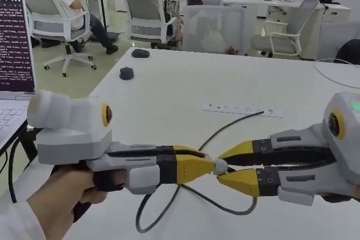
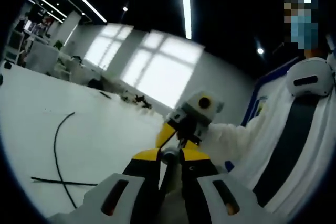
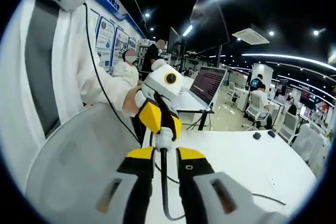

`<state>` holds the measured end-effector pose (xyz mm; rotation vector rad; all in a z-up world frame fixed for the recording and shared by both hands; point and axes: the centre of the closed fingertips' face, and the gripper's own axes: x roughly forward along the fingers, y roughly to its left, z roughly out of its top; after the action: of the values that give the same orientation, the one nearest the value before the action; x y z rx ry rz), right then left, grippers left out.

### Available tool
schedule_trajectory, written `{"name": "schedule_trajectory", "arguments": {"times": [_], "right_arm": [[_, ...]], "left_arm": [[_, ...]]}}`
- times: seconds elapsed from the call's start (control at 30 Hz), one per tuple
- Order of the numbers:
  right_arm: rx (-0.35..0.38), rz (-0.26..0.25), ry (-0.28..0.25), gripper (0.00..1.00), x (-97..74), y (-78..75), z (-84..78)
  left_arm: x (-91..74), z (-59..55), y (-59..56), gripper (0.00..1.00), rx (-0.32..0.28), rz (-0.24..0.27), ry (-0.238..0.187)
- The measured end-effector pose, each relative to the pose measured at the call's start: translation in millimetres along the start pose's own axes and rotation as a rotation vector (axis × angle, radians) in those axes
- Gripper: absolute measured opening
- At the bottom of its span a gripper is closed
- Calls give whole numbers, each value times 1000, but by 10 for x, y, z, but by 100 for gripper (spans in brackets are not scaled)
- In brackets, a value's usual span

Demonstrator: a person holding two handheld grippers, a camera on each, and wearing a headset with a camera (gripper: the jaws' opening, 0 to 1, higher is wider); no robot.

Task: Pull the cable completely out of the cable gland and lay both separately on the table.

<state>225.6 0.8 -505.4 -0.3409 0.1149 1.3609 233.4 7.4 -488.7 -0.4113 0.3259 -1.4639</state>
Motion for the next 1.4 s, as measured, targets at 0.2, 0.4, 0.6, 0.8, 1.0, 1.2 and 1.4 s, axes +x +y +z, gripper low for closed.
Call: {"name": "schedule_trajectory", "arguments": {"times": [0.2,0.4,0.6,0.8,1.0,1.2,1.4], "right_arm": [[63,1,-6,12,-56,-4,-50],[49,5,-25,4,-28,40,-11],[53,2,-43,3,-30,66,8],[58,10,-44,3,-10,104,25],[83,6,-24,3,-59,91,-25],[75,17,-9,3,-55,109,-38],[64,24,23,3,-53,126,-100]], "left_arm": [[-34,17,-60,15,84,-5,-9],[-18,54,-53,16,253,17,-29],[36,-11,-68,29,341,21,-8],[153,-128,-26,21,341,16,38],[173,-194,-40,16,348,8,40],[165,-189,-29,16,324,1,25],[143,-41,-48,17,246,-7,-56]]}}
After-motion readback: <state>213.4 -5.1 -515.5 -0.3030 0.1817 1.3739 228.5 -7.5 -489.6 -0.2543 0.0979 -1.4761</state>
